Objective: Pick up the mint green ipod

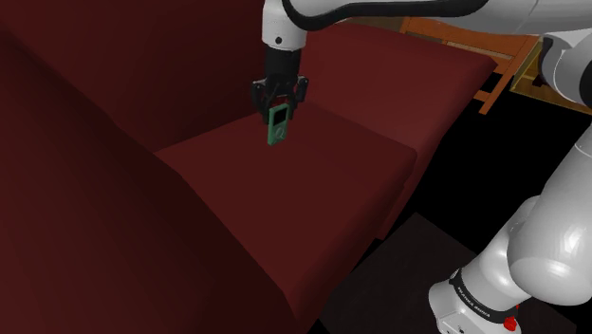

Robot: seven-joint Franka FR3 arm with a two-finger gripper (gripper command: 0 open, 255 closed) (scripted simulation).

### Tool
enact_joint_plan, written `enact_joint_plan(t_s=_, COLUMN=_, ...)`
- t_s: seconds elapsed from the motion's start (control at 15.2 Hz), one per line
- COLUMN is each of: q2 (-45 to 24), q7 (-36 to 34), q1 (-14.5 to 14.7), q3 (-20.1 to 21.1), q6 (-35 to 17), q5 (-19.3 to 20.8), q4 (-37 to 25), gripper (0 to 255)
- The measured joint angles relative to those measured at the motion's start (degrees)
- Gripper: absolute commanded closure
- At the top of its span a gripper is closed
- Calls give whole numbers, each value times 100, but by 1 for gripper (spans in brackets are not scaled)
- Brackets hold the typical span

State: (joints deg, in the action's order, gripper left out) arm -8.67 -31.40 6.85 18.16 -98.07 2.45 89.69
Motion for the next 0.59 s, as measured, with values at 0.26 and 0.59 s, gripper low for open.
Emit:
enact_joint_plan(t_s=0.26, q2=-37, q7=-15, q1=19, q3=10, q6=327, q5=12, q4=-362, gripper=255)
enact_joint_plan(t_s=0.59, q2=-125, q7=-34, q1=48, q3=21, q6=713, q5=40, q4=-833, gripper=255)
